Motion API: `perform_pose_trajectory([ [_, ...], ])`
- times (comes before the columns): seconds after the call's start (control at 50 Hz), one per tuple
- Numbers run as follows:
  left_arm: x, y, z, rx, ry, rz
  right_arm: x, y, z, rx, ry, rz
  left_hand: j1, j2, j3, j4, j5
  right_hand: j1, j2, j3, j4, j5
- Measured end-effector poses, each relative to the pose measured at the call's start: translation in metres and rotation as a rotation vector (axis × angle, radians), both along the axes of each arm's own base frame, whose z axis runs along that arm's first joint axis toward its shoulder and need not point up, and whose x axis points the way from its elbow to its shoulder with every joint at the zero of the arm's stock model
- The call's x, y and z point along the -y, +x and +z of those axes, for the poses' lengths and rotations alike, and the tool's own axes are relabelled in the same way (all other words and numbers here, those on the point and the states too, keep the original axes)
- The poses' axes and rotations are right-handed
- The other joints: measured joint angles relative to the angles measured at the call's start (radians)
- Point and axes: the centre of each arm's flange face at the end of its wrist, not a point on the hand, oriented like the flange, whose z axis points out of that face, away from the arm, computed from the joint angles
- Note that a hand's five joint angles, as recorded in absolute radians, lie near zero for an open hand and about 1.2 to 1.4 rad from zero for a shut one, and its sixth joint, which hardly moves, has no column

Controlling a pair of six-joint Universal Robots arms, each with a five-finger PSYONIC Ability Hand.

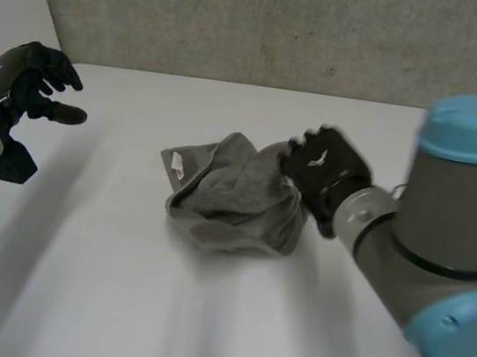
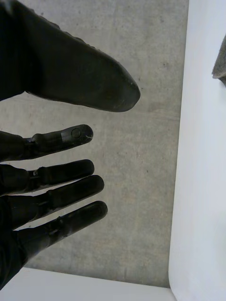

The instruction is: Fold the towel.

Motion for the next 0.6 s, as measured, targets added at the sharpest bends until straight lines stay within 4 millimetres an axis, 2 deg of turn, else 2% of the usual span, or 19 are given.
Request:
perform_pose_trajectory([
  [0.14, -0.005, -0.015, 0.007, 0.059, -0.039, -0.044, -0.007, -0.022, 0.042, 0.310, -0.062, -0.074, 0.000, 0.000, 0.000, 0.000, 0.001, -0.001, 0.000, 0.000, 0.000, 0.000],
  [0.22, -0.009, -0.028, 0.017, 0.110, -0.081, -0.087, -0.007, -0.032, 0.054, 0.436, -0.043, -0.121, 0.000, 0.000, 0.000, 0.000, 0.001, -0.001, 0.000, -0.003, 0.000, 0.000],
  [0.34, -0.022, -0.051, 0.039, 0.167, -0.109, -0.165, 0.002, -0.048, 0.060, 0.583, 0.013, -0.242, -0.025, -0.023, -0.025, -0.025, -0.023, -0.001, 0.000, -0.004, 0.000, 0.000],
  [0.4, -0.029, -0.059, 0.052, 0.179, -0.096, -0.197, 0.009, -0.055, 0.062, 0.628, 0.023, -0.309, -0.106, -0.102, -0.102, -0.101, -0.103, -0.001, 0.000, -0.004, 0.000, 0.000],
  [0.44, -0.033, -0.062, 0.059, 0.183, -0.080, -0.212, 0.013, -0.059, 0.063, 0.644, 0.022, -0.346, -0.152, -0.146, -0.149, -0.145, -0.145, -0.001, 0.000, -0.004, 0.000, 0.000],
  [0.54, -0.042, -0.067, 0.075, 0.190, -0.016, -0.234, 0.020, -0.068, 0.065, 0.654, 0.012, -0.414, -0.417, -0.424, -0.416, -0.415, -0.430, -0.001, 0.000, -0.004, 0.000, 0.000],
  [0.6, -0.046, -0.068, 0.080, 0.194, 0.018, -0.239, 0.023, -0.072, 0.065, 0.649, 0.012, -0.434, -0.449, -0.462, -0.467, -0.459, -0.473, -0.002, 0.000, -0.004, 0.000, 0.000],
])
